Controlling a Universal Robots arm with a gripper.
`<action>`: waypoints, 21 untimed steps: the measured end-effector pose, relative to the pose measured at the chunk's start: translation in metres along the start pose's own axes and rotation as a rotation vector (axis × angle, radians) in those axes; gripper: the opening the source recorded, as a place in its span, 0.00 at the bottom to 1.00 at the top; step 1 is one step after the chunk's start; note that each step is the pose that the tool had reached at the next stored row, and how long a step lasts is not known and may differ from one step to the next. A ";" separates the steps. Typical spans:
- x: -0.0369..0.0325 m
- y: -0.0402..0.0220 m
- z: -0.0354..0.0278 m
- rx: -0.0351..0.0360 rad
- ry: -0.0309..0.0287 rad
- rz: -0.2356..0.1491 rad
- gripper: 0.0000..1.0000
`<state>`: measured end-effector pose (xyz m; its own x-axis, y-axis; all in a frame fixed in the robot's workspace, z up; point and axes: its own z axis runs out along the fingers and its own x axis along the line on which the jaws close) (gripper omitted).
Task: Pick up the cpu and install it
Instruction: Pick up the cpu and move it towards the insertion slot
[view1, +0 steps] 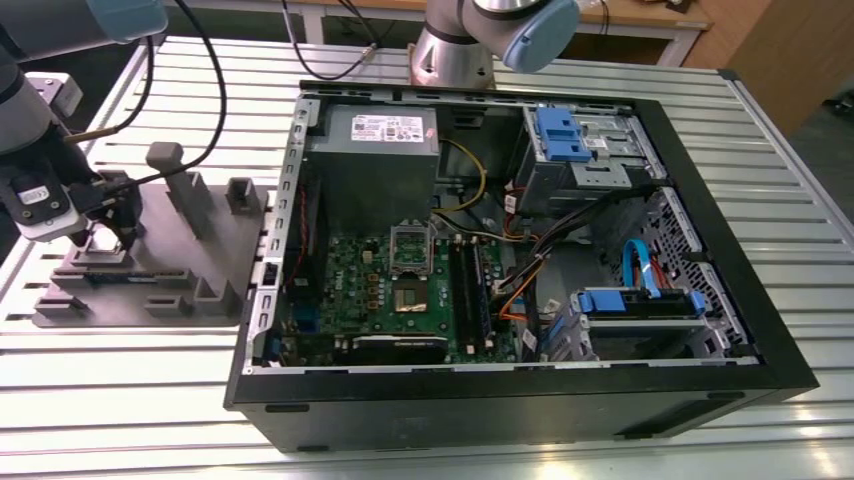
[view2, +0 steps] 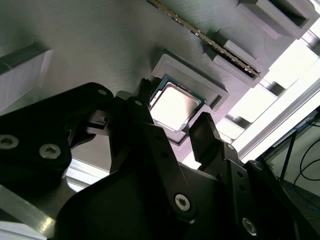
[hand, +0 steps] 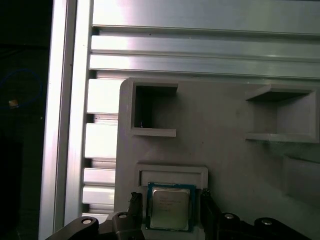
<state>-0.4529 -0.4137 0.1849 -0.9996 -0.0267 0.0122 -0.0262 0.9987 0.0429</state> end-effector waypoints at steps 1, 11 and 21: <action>0.0000 0.0000 0.0000 0.0000 0.0000 0.000 0.58; 0.0001 0.0000 0.0000 0.0001 0.0001 0.000 0.47; 0.0002 0.0003 -0.0071 0.0000 0.0001 0.000 0.46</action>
<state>-0.4530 -0.4137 0.1920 -0.9996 -0.0267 0.0122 -0.0261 0.9987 0.0428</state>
